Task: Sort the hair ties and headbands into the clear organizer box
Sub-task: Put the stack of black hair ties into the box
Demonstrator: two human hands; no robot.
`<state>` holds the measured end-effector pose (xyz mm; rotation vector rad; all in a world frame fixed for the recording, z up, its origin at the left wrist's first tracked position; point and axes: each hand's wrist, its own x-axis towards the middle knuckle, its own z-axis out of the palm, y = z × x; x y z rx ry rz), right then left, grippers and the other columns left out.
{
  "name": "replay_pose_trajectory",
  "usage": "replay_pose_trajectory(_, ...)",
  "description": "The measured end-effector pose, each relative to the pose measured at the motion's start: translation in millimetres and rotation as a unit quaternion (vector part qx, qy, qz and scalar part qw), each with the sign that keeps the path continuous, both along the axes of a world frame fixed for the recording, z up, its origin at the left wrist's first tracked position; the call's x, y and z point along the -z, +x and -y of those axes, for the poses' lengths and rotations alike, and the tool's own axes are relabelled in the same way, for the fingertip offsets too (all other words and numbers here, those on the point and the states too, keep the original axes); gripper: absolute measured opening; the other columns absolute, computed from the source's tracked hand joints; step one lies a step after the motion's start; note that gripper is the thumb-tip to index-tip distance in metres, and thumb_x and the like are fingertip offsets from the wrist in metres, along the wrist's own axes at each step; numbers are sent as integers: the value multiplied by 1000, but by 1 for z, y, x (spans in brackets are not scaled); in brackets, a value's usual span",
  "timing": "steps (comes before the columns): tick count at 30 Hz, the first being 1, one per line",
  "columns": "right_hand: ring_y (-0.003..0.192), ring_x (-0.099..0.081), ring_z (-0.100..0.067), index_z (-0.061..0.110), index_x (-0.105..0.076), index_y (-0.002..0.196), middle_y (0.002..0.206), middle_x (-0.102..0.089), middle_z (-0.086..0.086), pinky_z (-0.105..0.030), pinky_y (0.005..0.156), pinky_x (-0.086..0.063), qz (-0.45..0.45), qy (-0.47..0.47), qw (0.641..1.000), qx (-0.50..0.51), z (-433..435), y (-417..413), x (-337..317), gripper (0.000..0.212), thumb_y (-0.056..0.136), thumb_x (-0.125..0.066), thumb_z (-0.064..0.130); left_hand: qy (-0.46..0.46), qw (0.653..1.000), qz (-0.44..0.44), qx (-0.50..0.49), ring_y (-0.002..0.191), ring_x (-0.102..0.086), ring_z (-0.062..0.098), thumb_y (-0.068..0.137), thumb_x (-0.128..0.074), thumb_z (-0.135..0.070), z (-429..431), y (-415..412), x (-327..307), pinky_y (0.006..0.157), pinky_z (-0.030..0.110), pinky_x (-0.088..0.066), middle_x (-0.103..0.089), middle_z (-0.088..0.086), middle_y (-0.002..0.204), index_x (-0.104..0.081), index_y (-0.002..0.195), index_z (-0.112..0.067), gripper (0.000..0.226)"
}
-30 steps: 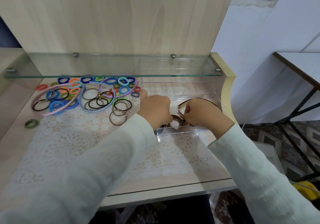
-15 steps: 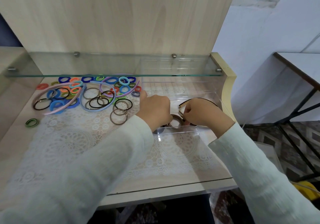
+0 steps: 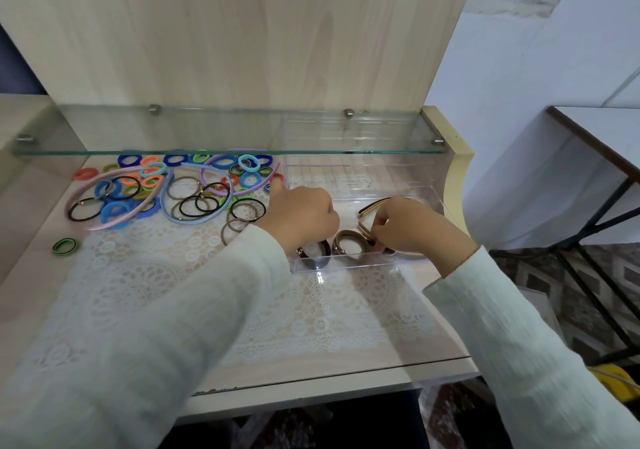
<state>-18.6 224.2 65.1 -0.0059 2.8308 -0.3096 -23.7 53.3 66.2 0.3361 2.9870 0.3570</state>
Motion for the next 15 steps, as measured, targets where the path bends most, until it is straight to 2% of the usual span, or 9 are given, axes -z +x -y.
replay_pose_trajectory(6,74,-63,-23,13,-64,83,76,-67,-4,-35,69,-56,-4,13,1000,-10,5,-1,2,16,82,-49,15,16,1000,22,10,69,-41,11,94,-38,-24,-6,7,2,111,47,-18,-58,-3,68,-63,78,-17,30)
replay_pose_trajectory(11,73,-66,-25,11,-69,77,72,-70,-4,-37,71,-57,1,5,1000,-2,4,0,0,19,81,-51,15,3,1000,7,5,70,-45,11,93,-39,-24,-5,8,3,110,47,-18,-64,-3,73,-69,88,-18,32)
replay_pose_trajectory(15,74,-68,-26,11,-71,72,71,-71,-5,-40,73,-59,6,4,1000,-4,5,2,-2,21,81,-51,13,11,1000,10,11,71,-44,9,94,-39,-25,-2,8,3,110,47,-17,-66,-4,76,-70,88,-20,32)
